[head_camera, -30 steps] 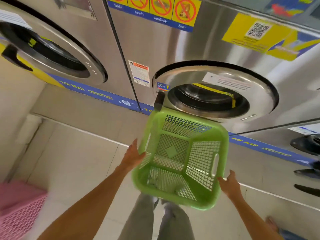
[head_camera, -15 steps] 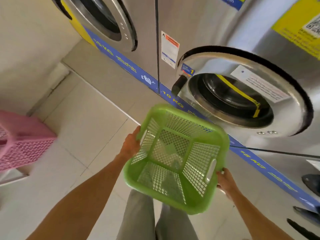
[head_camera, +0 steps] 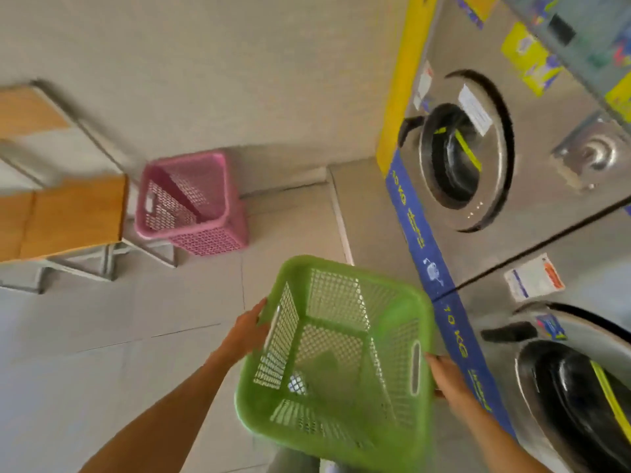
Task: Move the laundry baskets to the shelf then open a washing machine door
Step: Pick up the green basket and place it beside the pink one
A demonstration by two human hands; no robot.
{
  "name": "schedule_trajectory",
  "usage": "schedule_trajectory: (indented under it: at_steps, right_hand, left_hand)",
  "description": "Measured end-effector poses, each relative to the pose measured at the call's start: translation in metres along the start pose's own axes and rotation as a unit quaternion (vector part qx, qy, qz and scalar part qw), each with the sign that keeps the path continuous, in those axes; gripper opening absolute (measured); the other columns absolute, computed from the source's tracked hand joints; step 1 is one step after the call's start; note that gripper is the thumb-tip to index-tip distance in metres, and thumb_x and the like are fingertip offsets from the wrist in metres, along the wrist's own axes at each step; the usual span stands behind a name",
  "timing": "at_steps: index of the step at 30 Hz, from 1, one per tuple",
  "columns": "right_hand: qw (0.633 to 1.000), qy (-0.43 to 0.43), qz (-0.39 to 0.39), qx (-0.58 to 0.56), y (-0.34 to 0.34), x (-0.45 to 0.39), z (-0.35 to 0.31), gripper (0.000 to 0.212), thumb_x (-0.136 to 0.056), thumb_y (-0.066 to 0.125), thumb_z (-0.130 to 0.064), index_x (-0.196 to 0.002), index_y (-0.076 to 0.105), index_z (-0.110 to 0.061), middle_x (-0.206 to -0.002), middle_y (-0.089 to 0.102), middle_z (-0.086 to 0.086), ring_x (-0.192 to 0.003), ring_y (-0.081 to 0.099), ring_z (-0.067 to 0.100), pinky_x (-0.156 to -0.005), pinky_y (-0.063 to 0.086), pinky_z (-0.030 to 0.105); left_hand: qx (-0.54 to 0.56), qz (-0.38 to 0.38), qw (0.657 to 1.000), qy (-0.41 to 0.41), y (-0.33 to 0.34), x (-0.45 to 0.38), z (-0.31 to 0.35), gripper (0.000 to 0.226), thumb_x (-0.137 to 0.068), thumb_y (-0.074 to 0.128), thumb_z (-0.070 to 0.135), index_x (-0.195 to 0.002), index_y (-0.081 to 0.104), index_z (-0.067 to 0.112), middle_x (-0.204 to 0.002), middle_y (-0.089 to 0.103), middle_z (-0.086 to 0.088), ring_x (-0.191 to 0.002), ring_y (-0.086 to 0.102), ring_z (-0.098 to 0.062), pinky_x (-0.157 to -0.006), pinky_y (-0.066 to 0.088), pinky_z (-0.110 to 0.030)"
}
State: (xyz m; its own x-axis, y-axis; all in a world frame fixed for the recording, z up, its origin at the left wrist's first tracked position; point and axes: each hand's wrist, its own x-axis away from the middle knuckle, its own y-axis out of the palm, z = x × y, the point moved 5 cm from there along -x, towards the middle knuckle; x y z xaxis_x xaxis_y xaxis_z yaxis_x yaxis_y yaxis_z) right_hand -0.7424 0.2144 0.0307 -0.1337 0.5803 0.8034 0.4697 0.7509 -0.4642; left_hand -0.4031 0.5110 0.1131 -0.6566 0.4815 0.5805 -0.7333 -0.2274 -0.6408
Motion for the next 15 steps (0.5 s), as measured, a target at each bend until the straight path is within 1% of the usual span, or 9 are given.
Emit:
schedule_trajectory:
  at_steps: [1,2,4,5,7,9,11,13,15]
  right_hand:
    - [0.999,-0.031,-0.001,0.022,0.006,0.009,-0.043,0.03,-0.091,0.059,-0.037,-0.083,0.065,-0.008,-0.082,0.069,0.015,-0.079,0.068,0.033,-0.071,0.06,0.049]
    - [0.997,-0.06,-0.001,0.046,0.011,0.021,-0.084,0.029,-0.092,0.058,-0.035,-0.076,0.063,-0.011,-0.082,0.069,0.016,-0.08,0.068,0.034,-0.073,0.059,0.048]
    - [0.988,-0.116,0.004,0.102,0.023,0.036,-0.158,0.035,-0.093,0.056,-0.031,-0.062,0.055,-0.016,-0.08,0.064,0.015,-0.079,0.064,0.034,-0.07,0.052,0.04]
    - [0.982,-0.139,0.005,0.128,0.029,0.041,-0.191,0.037,-0.094,0.055,-0.029,-0.059,0.052,-0.016,-0.079,0.061,0.014,-0.077,0.06,0.031,-0.068,0.046,0.036]
    - [0.974,-0.164,0.009,0.155,0.037,0.05,-0.249,0.036,-0.093,0.055,-0.025,-0.06,0.055,-0.009,-0.075,0.061,0.015,-0.075,0.059,0.031,-0.067,0.048,0.039]
    - [0.967,-0.187,0.019,0.171,0.04,0.057,-0.299,0.031,-0.089,0.056,-0.023,-0.065,0.062,-0.004,-0.073,0.066,0.018,-0.076,0.065,0.035,-0.069,0.053,0.041]
    - [0.959,-0.208,0.031,0.191,0.039,0.067,-0.344,0.03,-0.088,0.056,-0.022,-0.061,0.059,-0.01,-0.075,0.066,0.018,-0.076,0.064,0.034,-0.061,0.048,0.034]
    - [0.95,-0.231,0.045,0.207,0.036,0.072,-0.388,0.031,-0.089,0.054,-0.021,-0.059,0.055,-0.014,-0.076,0.063,0.016,-0.074,0.058,0.03,-0.053,0.039,0.03]
    - [0.942,-0.241,0.063,0.225,0.033,0.066,-0.428,0.031,-0.089,0.054,-0.022,-0.059,0.055,-0.014,-0.076,0.063,0.017,-0.074,0.059,0.03,-0.054,0.04,0.03]
  left_hand:
    - [0.017,0.02,1.0,-0.013,-0.02,0.0,-0.011,0.06,-0.097,0.049,0.01,-0.154,0.03,0.017,-0.13,0.061,-0.019,-0.074,0.062,-0.011,-0.071,0.055,-0.025]
    - [0.033,0.04,0.998,-0.028,-0.04,0.0,-0.021,0.061,-0.097,0.05,0.009,-0.153,0.03,0.018,-0.132,0.061,-0.017,-0.08,0.062,-0.015,-0.072,0.055,-0.024]
    - [0.07,0.071,0.994,-0.049,-0.077,-0.002,-0.034,0.061,-0.095,0.052,0.009,-0.152,0.032,0.019,-0.133,0.06,-0.017,-0.093,0.061,-0.021,-0.083,0.054,-0.032]
    - [0.083,0.083,0.992,-0.051,-0.093,-0.004,-0.037,0.06,-0.096,0.052,0.009,-0.152,0.033,0.019,-0.132,0.06,-0.017,-0.094,0.06,-0.022,-0.085,0.053,-0.035]
    - [0.103,0.107,0.988,-0.047,-0.124,-0.012,-0.042,0.056,-0.096,0.052,0.009,-0.149,0.037,0.02,-0.128,0.063,-0.017,-0.089,0.06,-0.02,-0.079,0.053,-0.033]
    - [0.131,0.124,0.983,-0.045,-0.155,-0.024,-0.041,0.058,-0.094,0.053,0.006,-0.148,0.039,0.023,-0.121,0.066,-0.016,-0.082,0.063,-0.018,-0.068,0.055,-0.025]
    - [0.146,0.14,0.979,-0.034,-0.185,-0.041,-0.038,0.061,-0.092,0.054,0.001,-0.147,0.04,0.023,-0.111,0.066,-0.011,-0.075,0.064,-0.016,-0.057,0.052,-0.019]
    - [0.152,0.151,0.977,-0.007,-0.211,-0.061,-0.028,0.06,-0.09,0.054,-0.003,-0.144,0.044,0.021,-0.102,0.067,-0.009,-0.072,0.066,-0.013,-0.057,0.057,-0.024]
    - [0.156,0.162,0.974,0.021,-0.233,-0.087,-0.018,0.054,-0.091,0.055,-0.004,-0.141,0.047,0.013,-0.094,0.066,-0.004,-0.073,0.068,-0.013,-0.06,0.06,-0.029]
